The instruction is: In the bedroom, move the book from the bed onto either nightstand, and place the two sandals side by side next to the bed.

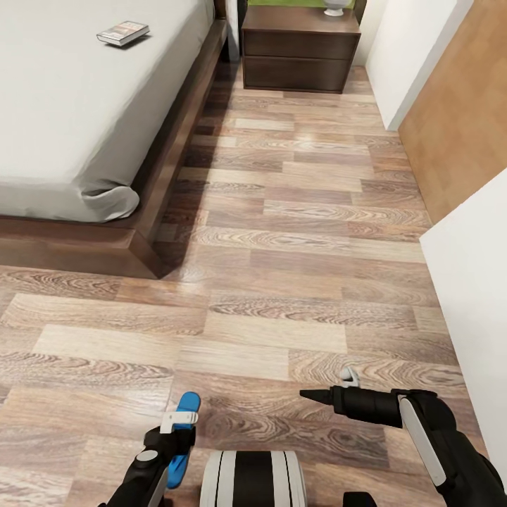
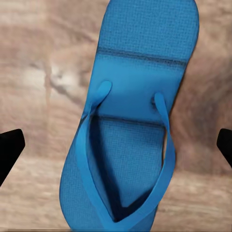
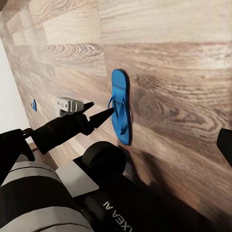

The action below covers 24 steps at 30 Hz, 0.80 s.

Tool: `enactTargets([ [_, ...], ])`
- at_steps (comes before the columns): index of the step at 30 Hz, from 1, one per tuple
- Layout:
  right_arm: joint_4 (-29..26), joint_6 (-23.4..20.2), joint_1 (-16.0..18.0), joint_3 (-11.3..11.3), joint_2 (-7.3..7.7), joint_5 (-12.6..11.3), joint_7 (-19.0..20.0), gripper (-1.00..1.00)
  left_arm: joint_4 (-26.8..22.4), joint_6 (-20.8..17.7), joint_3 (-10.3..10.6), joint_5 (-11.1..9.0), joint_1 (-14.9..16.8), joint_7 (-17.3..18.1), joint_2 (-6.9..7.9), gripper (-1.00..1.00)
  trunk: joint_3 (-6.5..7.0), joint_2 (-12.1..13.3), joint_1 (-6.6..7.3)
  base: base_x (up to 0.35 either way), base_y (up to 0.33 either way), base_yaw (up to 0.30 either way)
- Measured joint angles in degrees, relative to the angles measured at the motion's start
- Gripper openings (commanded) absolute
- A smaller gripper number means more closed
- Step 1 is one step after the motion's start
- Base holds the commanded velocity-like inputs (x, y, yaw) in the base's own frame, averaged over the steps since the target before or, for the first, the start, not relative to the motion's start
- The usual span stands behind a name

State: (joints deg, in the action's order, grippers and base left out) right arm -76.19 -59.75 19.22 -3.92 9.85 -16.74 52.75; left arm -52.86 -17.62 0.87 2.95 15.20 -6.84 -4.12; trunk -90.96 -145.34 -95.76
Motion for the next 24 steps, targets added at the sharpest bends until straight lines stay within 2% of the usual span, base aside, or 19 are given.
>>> enactTargets([
  [7, 0.0, 0.0, 0.0, 0.0, 0.0, 0.0, 0.0, 1.0, 0.03, -5.46, 0.0, -0.05, 0.63, -1.52, -0.02, 1.0, 0.0, 0.0, 0.0, 0.0, 0.0, 0.0],
  [24, 0.0, 0.0, 0.0, 0.01, 0.0, 0.0, 0.0, 1.0, 0.23, -5.6, 0.16, -0.08, 0.79, -1.15, -0.2, 1.0, 0.0, 0.0, 0.0, 0.0, 0.0, 0.0],
])
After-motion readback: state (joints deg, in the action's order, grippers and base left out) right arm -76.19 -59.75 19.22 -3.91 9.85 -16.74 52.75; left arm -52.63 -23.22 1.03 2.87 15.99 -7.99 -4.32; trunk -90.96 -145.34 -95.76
